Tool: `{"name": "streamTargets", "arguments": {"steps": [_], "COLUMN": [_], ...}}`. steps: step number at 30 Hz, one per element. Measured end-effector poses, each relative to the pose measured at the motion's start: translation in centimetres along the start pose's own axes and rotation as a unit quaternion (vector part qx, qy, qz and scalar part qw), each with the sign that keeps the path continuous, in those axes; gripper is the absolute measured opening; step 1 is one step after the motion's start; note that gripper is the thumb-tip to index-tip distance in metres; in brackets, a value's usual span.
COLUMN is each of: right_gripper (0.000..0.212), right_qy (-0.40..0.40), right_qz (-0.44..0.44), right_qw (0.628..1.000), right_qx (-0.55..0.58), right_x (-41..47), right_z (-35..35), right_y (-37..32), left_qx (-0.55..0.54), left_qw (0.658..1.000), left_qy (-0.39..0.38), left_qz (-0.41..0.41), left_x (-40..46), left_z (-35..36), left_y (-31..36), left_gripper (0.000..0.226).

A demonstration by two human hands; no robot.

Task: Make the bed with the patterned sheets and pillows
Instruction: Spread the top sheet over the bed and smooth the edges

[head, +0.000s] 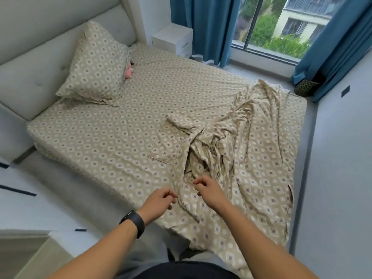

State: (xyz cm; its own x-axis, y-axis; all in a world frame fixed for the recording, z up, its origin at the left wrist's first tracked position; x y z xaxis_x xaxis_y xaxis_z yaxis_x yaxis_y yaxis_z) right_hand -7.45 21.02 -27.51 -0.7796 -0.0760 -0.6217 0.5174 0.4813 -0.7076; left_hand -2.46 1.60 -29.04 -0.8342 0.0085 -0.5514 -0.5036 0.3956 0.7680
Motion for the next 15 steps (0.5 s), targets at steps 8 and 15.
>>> {"name": "streamTargets", "arguments": {"steps": [8,15], "right_gripper": [0.018,0.016], "right_qy": [0.046,0.071], "right_qz": [0.067,0.13], "right_qw": [0.996,0.988], "right_qx": [0.022,0.049], "right_x": [4.2,7.4], "right_z": [1.0,6.2], "right_y": [0.2,-3.9], "left_qx": [0.036,0.08], "left_qw": [0.994,0.981], "left_qy": [-0.1,-0.176], "left_qz": [-0.014,-0.004], "left_x": [6.4,13.0], "left_z": [-1.6,-8.6], "left_y": [-0.2,-0.8], "left_gripper": [0.023,0.024]}}
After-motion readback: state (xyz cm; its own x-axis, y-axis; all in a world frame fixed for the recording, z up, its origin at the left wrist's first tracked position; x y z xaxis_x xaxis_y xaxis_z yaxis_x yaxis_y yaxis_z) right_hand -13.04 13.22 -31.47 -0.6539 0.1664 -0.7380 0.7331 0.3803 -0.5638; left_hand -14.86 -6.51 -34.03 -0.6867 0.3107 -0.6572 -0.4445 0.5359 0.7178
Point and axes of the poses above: each hand's wrist, its own x-axis towards the middle knuckle, its own z-axis out of the palm, y = z × x, the point moved 6 cm from there along x, towards the middle knuckle, and after that the axes turned 5 degrees about z, right-handed, at the moved point
